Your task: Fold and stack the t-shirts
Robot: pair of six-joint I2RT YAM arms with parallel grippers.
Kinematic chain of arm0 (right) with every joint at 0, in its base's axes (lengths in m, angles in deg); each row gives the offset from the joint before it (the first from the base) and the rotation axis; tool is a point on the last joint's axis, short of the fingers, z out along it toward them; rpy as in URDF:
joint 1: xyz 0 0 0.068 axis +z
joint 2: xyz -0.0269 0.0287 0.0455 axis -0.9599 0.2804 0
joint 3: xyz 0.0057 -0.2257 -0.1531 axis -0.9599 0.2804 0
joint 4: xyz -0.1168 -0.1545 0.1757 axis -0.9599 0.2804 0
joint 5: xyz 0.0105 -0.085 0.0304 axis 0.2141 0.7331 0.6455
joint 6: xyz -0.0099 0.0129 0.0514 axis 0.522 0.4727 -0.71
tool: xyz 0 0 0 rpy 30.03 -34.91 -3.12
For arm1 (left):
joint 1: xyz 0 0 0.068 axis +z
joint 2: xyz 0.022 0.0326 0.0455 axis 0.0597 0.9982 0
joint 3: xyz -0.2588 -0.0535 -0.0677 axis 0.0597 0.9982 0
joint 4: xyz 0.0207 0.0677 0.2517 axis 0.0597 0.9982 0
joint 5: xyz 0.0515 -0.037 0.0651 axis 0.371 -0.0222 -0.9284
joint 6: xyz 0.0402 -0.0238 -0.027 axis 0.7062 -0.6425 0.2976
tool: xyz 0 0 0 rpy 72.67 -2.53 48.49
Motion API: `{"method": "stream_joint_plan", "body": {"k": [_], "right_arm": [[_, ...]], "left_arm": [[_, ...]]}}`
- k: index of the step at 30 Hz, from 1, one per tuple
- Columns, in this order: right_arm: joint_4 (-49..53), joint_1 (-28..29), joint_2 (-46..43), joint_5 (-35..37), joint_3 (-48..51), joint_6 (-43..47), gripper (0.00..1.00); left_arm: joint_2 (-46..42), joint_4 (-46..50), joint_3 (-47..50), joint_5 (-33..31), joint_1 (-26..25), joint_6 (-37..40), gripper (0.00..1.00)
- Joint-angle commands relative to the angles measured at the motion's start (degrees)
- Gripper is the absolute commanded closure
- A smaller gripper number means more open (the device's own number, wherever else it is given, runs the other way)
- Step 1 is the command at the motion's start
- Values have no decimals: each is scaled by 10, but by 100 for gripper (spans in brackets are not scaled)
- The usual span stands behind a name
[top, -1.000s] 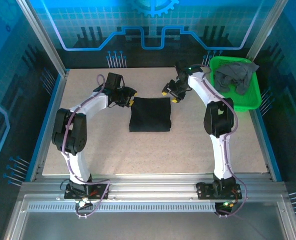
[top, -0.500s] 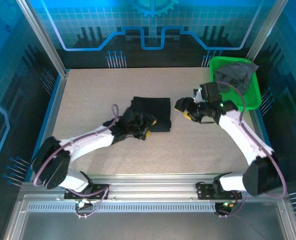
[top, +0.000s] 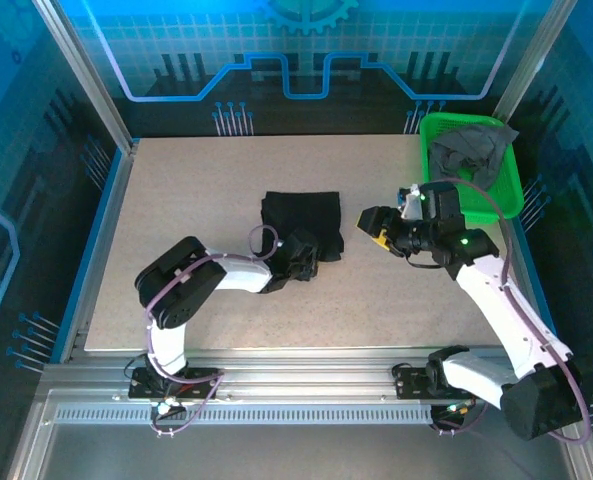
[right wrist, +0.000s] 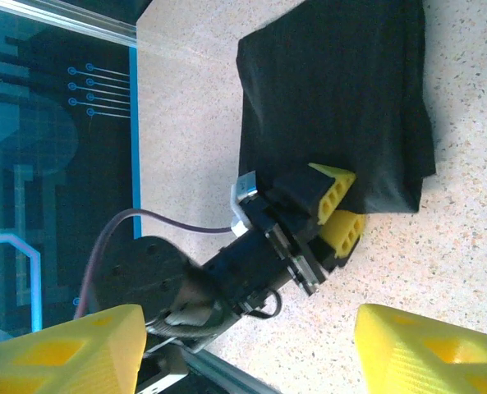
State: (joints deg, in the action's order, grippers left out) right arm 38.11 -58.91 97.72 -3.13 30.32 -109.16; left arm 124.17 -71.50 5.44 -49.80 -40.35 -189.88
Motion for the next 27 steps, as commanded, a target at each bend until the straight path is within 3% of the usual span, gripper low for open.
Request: {"method": "stream_joint_plan", "body": {"k": [1,3,6,14,19,23,27], "right_arm": [[14,-9,-8,-19,6,-2,32],[17,-9,-8,-19,6,-2,32],[19,-9,-7,-19,10,-1,33],[-32,-6,7,-61,19,4,34],[-74,10,16,-83,-1,14,33],[-62,21,33,-69,-26,16,33],[-64,34,42,-55,-34,8,33]], "left_arm": [[5,-31,20,-48,28,-22,91],[-13,-36,36,-38,58,-3,100],[-49,-51,67,1,120,49,100],[-77,-43,81,200,371,267,100],[8,16,-35,374,521,451,100],[76,154,-163,406,588,574,100],[137,200,-261,418,619,598,100]]}}
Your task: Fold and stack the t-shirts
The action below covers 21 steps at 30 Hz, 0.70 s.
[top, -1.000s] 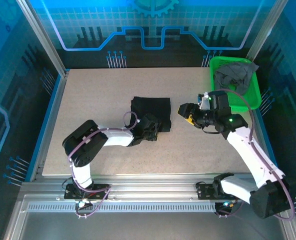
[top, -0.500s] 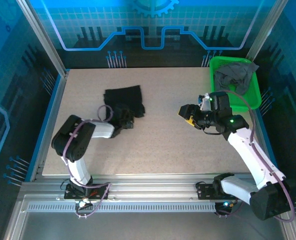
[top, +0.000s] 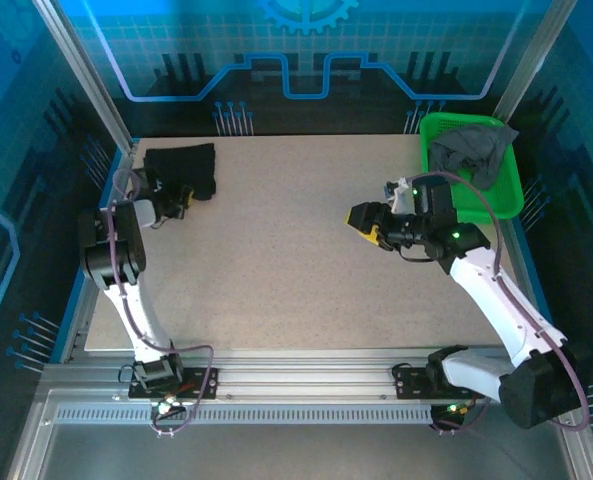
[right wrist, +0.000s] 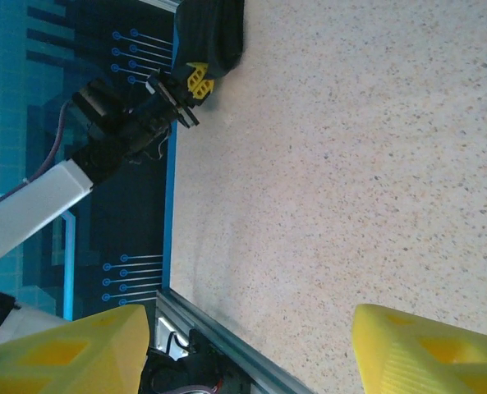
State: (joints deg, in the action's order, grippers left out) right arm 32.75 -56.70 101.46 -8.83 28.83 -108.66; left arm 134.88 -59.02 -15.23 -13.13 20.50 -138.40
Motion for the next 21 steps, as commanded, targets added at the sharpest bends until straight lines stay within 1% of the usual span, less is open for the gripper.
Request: {"method": "stream_joint_plan", "body": {"k": [1,4,7,8,9,11,12,13,15,16,17,19,21], "right_arm": [[-11,16,7,4,-20,2,33],[-13,25,11,12,-23,1,33],[-21,32,11,16,-26,-1,33],[-25,33,10,19,-27,0,33],[-27,35,8,23,-29,0,33],[-24,36,6,37,-37,3,33],[-26,37,4,47,-42,5,32],[-27,37,3,54,-48,7,32],[-30,37,4,72,-68,11,28],[-32,36,7,77,-77,12,7],[-33,35,12,82,-89,13,0],[-29,32,24,91,-110,8,0],[-12,24,42,96,-135,3,0]], "left_arm": [[40,77,-70,52,14,85,100],[74,107,-138,55,20,100,100],[82,126,-164,45,26,113,100],[73,131,-164,37,27,117,91],[60,140,-160,26,26,124,75],[18,139,-135,6,23,124,54],[-13,129,-112,-6,20,122,11],[-45,123,-91,-12,15,121,1],[-127,119,-45,-36,-1,119,1],[-165,123,-25,-49,-11,115,1],[-205,135,-5,-64,-23,109,1],[-278,164,31,-92,-48,97,1],[-364,166,99,-131,-76,67,1]]}}
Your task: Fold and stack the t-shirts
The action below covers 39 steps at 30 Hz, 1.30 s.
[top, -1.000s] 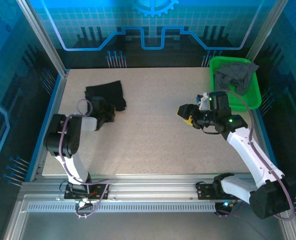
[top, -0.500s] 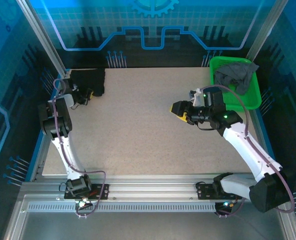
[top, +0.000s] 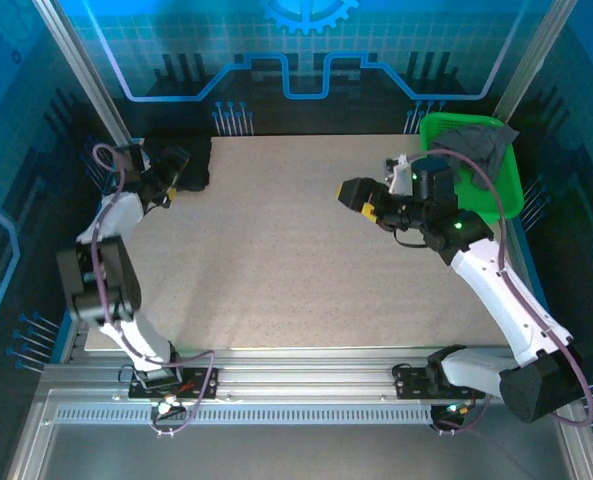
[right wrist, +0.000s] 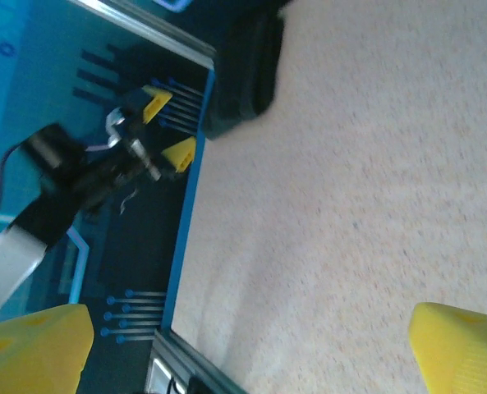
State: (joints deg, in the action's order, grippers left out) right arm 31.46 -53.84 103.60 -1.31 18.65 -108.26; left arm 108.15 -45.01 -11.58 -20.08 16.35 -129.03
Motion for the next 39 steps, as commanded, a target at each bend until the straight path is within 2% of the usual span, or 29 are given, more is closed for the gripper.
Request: {"method": "stream_joint_plan", "body": {"k": [1,3,7,10,11,12,13,14,15,17,20,23,25,29,31,34,36,38,39], "right_arm": [[9,-7,24,27,-42,2,0],[32,-9,22,62,-55,15,0],[83,-14,0,141,-65,47,0],[179,-15,-10,257,-75,63,0],[212,-15,-16,315,-71,58,0],[228,-15,-27,371,-54,56,0],[224,-15,-42,409,-26,65,0],[189,-15,-66,439,21,90,0],[135,-12,-91,465,81,121,0],[22,11,-128,537,193,194,0],[-113,44,-128,600,297,332,0],[-178,37,-78,596,324,373,0],[-228,24,-39,584,341,383,0],[-288,-8,35,555,310,428,0],[-315,-32,66,535,302,436,0],[-333,-69,108,512,301,428,0],[-405,-84,118,481,329,427,0],[-440,-91,130,465,344,441,0],[-474,-96,134,449,359,457,0]], "left_arm": [[-142,5,101,-78,-49,-33,1],[-242,-9,182,-135,-88,-40,1],[-377,125,234,-252,-152,-28,1],[-454,261,238,-373,-187,-24,1],[-474,316,236,-433,-196,-32,1],[-496,363,236,-488,-202,-40,1],[-518,382,243,-518,-202,-23,1],[-549,361,265,-532,-202,35,1],[-582,308,299,-528,-202,131,1],[-638,217,365,-523,-203,278,1],[-680,61,479,-509,-203,414,1],[-641,-86,550,-456,-202,443,1],[-566,-157,563,-446,-202,436,1],[-375,-289,554,-423,-191,424,1],[-313,-325,531,-410,-182,429,1],[-245,-395,515,-383,-142,388,1],[-198,-455,509,-349,-117,378,1],[-172,-464,492,-319,-98,394,1],[-155,-510,502,-313,-90,399,1]]}}
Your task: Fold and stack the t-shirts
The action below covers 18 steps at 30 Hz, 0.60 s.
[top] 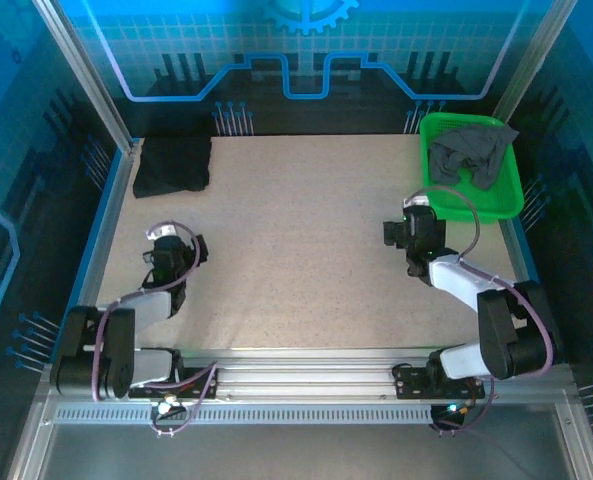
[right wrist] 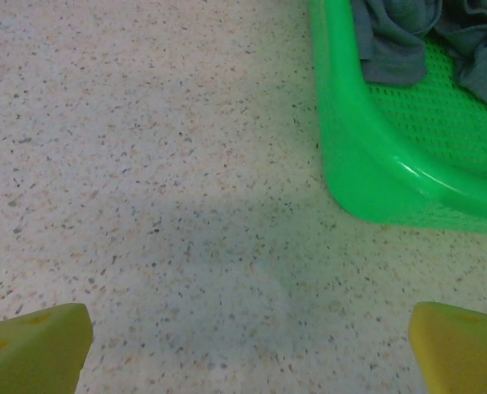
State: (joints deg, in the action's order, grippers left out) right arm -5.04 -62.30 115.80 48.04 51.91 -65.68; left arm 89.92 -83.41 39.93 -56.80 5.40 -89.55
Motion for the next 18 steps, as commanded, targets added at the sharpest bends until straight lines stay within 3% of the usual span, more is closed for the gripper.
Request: {"method": "stream_joint_plan", "body": {"k": [1,4,7,8,9,10,13,18], "right_arm": [[-110,-15,9,-59,28,38,0],[-199,-31,6,-107,65,75,0],[-313,-60,28,-157,120,62,0],[-353,-64,47,-166,133,59,0],[-375,-66,61,-167,134,61,0],[-325,-71,51,-169,120,53,0],[-315,-81,57,-192,109,50,0],[-310,-73,57,-183,106,57,0]], "left_arm": [[48,-178,3,61,28,-1,1],[51,-246,40,90,31,5,1],[150,-446,92,120,9,47,1],[165,-457,74,127,0,66,1],[140,-371,47,137,-3,70,1],[132,-310,21,130,-5,71,1],[135,-221,-27,113,-13,75,1],[136,-223,-28,111,-14,76,1]]}}
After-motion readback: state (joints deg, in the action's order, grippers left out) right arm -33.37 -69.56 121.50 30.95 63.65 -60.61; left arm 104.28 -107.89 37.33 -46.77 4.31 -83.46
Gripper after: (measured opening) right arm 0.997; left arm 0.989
